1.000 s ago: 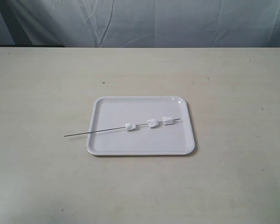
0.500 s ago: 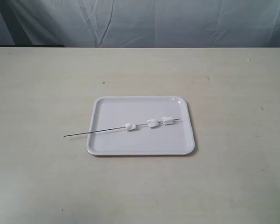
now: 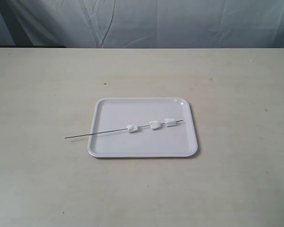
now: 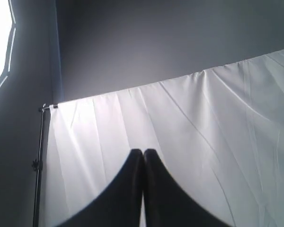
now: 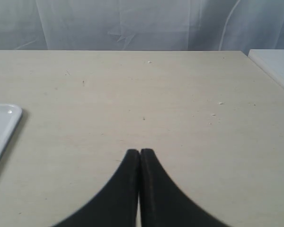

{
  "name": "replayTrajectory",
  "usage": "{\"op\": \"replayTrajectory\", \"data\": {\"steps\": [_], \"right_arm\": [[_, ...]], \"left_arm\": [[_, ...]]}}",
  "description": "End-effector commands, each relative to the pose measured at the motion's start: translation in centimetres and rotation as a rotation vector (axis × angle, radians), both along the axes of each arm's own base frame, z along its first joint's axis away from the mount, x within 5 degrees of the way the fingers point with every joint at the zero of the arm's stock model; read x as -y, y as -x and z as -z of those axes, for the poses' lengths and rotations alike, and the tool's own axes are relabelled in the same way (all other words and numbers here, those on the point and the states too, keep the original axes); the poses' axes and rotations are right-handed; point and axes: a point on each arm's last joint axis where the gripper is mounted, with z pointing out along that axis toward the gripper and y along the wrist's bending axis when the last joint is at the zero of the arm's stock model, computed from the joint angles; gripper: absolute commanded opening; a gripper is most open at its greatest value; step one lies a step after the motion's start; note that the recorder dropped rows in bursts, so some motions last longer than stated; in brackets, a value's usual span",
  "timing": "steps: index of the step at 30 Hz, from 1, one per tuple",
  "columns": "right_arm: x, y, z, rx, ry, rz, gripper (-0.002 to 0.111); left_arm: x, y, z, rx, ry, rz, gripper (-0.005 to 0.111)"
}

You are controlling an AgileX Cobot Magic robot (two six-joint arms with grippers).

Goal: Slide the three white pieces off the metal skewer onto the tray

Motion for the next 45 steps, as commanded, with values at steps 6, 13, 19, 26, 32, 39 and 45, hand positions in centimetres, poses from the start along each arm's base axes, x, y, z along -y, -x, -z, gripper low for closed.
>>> {"op": "replayTrajectory", "data": {"steps": [6, 13, 19, 26, 32, 39, 45], "right_arm": [[0.1, 0.0, -0.1, 0.016, 0.013, 0.005, -0.001], [0.1, 0.0, -0.1, 0.016, 0.013, 0.005, -0.001], [0.1, 0.0, -0.1, 0.016, 0.013, 0.005, -0.001], [0.1, 0.0, -0.1, 0.016, 0.013, 0.005, -0.001], [0.1, 0.0, -0.1, 0.016, 0.013, 0.005, -0.001], [0.1, 0.0, -0.1, 0.016, 0.018, 0.005, -0.001], [0.1, -0.3, -1.4, 0.164, 0.028, 0.007, -0.001]], "left_arm": [[-0.3, -2.8, -3.2, -0.379, -0.001, -0.034, 0.0], [-1.9, -7.0, -3.0, -0.778, 0.364, -0.027, 0.0], [-1.2, -11.6, -1.3, -1.292, 0.382, -0.064, 0.0], [3.6, -16.5, 3.9, -1.744, 0.228, 0.436, 0.0], [4.2, -18.3, 6.5, -1.874, 0.245, 0.509, 0.0], [4.7, -20.2, 6.2, -1.811, 0.246, 0.577, 0.0], [5.7, -21.0, 4.2, -1.584, 0.238, 0.746, 0.0]]}}
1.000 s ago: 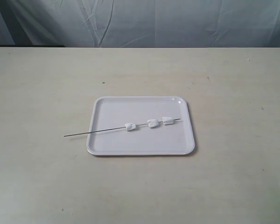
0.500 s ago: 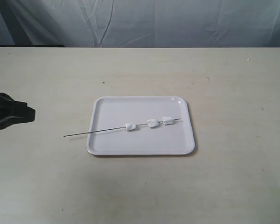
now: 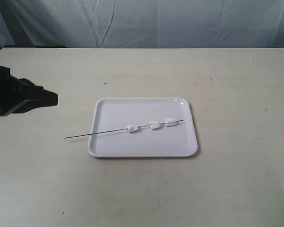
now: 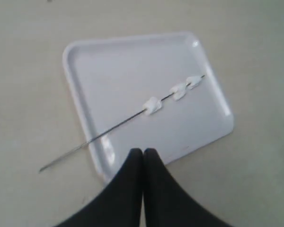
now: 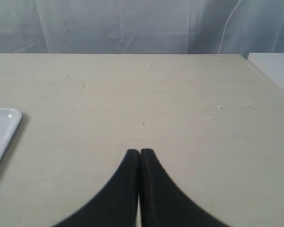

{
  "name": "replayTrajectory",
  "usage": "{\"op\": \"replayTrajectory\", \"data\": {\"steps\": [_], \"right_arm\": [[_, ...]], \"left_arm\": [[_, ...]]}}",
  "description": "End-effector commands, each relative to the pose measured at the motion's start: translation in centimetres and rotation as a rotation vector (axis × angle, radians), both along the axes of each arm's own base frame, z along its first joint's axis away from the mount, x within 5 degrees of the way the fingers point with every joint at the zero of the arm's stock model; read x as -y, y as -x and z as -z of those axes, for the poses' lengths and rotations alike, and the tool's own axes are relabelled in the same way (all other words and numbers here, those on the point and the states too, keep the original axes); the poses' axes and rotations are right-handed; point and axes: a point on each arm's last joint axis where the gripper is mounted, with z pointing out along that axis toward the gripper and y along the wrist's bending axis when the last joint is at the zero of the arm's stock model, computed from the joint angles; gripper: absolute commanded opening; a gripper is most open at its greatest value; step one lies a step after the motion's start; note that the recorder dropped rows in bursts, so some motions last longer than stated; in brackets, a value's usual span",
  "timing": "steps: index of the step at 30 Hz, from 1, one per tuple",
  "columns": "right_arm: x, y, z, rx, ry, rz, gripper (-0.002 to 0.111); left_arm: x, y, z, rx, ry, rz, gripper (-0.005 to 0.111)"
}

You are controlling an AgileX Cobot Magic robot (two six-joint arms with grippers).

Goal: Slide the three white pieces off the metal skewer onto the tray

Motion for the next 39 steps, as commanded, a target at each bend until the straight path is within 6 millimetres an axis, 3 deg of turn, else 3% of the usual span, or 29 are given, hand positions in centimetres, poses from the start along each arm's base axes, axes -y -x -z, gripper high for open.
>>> {"op": "replayTrajectory", "data": {"steps": [1, 4, 9, 12, 17, 20, 25, 27, 30, 34, 39], "right_arm": [[0.1, -0.3, -1.8, 0.203, 0.027, 0.007, -0.001], [0.1, -0.1, -4.1, 0.466, 0.044, 0.012, -0.001], [0.0, 1.0, -7.0, 0.805, 0.07, 0.017, -0.001], [0.0, 1.7, -8.0, 0.934, 0.069, 0.017, -0.001], [0.1, 2.7, -9.1, 1.116, -0.266, -0.066, -0.001], [0.1, 3.1, -9.4, 1.176, -0.275, -0.08, -0.001], [-0.3, 2.8, -10.6, 1.072, -0.165, -0.076, -0.001], [-0.9, 2.0, -11.3, 0.908, -0.039, -0.101, -0.001], [-0.8, 1.3, -13.2, 0.782, -0.038, -0.095, -0.001], [-0.3, -0.2, -15.8, 0.643, -0.012, -0.04, -0.001], [0.9, -3.7, -16.8, 0.184, -0.005, 0.071, -0.001]], "left_arm": [[0.7, -0.7, -1.5, 0.133, 0.116, 0.02, 0.0], [0.7, -0.8, -1.2, 0.129, 0.095, 0.032, 0.0], [1.0, -1.8, 1.7, 0.068, -0.016, 0.115, 0.0], [2.8, -2.6, 3.1, 0.06, -0.045, 0.228, 0.002], [6.2, -4.1, 4.1, 0.101, -0.168, 0.442, 0.01], [7.5, -4.9, 3.9, 0.131, -0.309, 0.514, 0.011], [7.4, -5.9, 3.3, 0.078, -0.665, 0.516, 0.01], [7.4, -6.3, 3.0, 0.032, -0.751, 0.47, 0.01], [8.2, -6.5, 3.2, -0.016, -0.797, 0.508, 0.01], [8.7, -7.0, 4.8, -0.076, -0.822, 0.552, 0.01], [8.7, -7.7, 8.3, -0.16, -0.894, 0.631, 0.019]]}}
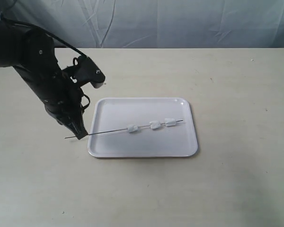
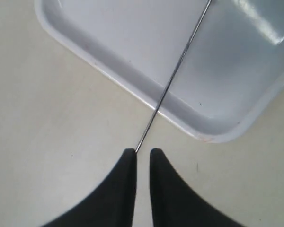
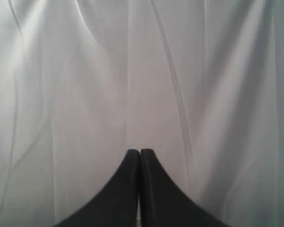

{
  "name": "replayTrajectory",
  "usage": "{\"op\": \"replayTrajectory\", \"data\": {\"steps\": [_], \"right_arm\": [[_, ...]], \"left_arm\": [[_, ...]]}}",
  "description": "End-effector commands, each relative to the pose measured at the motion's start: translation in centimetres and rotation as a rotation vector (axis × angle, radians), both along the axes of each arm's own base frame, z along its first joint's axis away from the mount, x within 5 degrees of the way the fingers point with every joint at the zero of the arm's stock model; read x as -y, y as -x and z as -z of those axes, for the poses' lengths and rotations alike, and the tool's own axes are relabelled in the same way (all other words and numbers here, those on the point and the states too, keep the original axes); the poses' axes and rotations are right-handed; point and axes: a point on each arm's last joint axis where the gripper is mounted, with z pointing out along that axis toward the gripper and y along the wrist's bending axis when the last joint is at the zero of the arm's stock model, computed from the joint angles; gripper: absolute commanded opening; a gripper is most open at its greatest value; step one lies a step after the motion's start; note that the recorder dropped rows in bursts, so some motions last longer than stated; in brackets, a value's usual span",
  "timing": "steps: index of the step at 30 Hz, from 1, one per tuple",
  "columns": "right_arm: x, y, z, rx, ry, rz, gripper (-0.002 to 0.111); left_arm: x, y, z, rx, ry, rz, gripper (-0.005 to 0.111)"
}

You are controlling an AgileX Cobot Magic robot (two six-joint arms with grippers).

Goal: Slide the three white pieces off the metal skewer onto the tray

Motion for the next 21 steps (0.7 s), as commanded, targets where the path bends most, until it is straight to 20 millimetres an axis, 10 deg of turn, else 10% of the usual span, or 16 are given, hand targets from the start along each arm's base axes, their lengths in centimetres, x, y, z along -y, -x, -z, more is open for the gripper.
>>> {"op": "replayTrajectory", "data": {"steps": [1, 12, 21], "right_arm": [[0.7, -3.6, 0.0, -0.415, 0.01, 0.067, -0.001], [-3.1, -11.0, 2.8, -0.956, 0.08, -0.251, 0.045], [-3.8, -13.0, 4.3, -1.012, 0.028, -0.283, 0.042]], "left_arm": [[0.1, -0.4, 3.0, -0.084, -0.084, 0.049, 0.023], [0.7, -1.8, 5.5, -0.035, -0.107, 0.203, 0.036], [1.0, -1.7, 6.0, -0.05, -0.087, 0.254, 0.03]]}}
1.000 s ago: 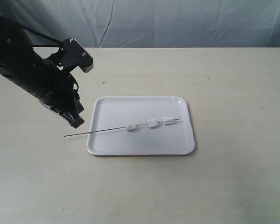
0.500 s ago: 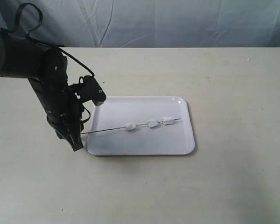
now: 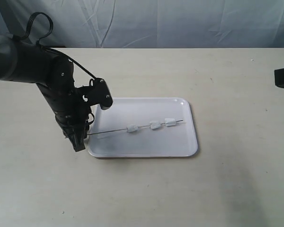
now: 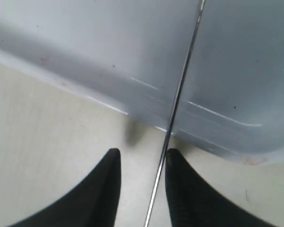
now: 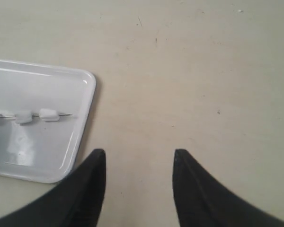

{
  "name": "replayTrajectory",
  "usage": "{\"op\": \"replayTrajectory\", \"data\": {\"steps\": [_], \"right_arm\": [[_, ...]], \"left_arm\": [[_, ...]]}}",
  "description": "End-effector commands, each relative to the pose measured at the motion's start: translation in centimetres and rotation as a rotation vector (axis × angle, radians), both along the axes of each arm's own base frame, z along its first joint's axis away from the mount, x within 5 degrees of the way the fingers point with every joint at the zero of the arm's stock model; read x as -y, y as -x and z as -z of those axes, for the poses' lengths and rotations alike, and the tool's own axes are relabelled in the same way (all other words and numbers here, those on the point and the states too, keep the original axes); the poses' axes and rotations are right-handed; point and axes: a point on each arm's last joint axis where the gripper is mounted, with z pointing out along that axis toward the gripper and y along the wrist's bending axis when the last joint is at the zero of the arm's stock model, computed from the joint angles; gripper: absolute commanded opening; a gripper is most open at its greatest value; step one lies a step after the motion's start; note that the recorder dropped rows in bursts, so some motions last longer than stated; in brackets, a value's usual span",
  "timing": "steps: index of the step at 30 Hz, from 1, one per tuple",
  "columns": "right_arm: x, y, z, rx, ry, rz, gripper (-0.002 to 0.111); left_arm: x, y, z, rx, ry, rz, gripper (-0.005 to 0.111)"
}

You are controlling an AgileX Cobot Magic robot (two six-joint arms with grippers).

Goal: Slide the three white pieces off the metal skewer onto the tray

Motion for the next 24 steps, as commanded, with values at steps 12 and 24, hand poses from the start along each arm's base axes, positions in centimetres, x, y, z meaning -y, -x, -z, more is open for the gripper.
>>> {"op": "replayTrajectory", "data": {"steps": [12, 24], "right_arm": [[-0.3, -0.6, -0.4, 0.044, -0.04, -0.002, 0.042], [-1.1, -2.1, -0.8, 0.121, -0.19, 0.035, 0.042]], "left_arm": [[0.0, 1.0, 4.3, -0.198, -0.061, -0.018, 0.0], [-2.5, 2.9, -6.3, -0.232, 0.179, -0.448, 0.0]]}}
